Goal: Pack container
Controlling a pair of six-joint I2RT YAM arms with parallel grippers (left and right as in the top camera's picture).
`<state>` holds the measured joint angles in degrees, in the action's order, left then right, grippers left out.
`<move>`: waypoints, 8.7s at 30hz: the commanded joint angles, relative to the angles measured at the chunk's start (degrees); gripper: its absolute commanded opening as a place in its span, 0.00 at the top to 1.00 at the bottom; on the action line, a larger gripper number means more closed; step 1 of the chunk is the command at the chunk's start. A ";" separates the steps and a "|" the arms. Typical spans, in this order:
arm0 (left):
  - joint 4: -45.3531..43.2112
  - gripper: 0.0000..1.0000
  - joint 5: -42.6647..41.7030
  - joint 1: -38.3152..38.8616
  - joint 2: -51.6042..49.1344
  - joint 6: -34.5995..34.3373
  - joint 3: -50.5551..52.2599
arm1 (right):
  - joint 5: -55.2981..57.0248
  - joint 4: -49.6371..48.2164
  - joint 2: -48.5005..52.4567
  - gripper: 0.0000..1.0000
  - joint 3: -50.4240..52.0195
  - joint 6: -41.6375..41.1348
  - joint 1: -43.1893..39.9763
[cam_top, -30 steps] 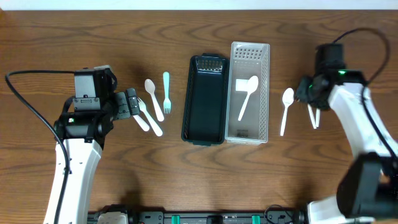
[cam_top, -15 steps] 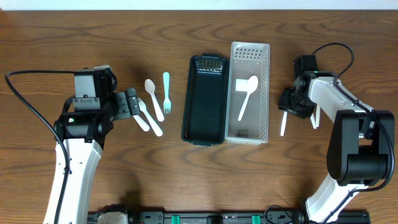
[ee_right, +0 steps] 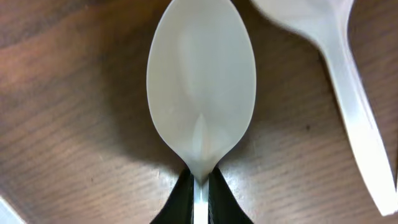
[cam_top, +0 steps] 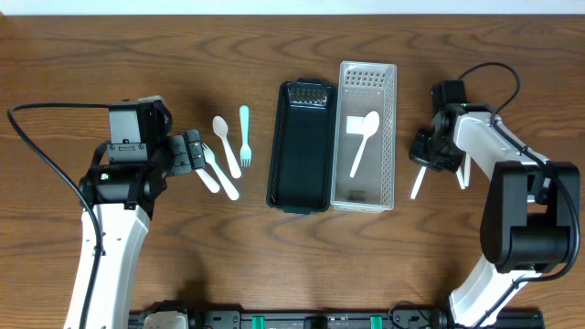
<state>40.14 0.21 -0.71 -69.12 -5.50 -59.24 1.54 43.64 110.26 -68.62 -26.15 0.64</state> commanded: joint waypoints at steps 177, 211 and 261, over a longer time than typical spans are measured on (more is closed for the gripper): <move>0.15 0.02 0.48 -0.28 -0.11 0.96 -1.31 | 1.64 -6.78 4.22 0.87 -2.93 11.89 -15.45; 0.04 0.02 0.42 -0.28 -0.11 0.68 -1.31 | -11.02 -6.19 -9.03 0.70 -4.33 5.49 14.73; -6.91 0.15 -4.76 -0.26 -34.23 -36.35 -1.90 | -2.45 9.27 -16.50 0.01 -6.27 8.61 -19.96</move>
<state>33.78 -4.19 -0.71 -102.69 -41.17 -59.75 -0.67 52.60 93.51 -74.89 -17.74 -19.07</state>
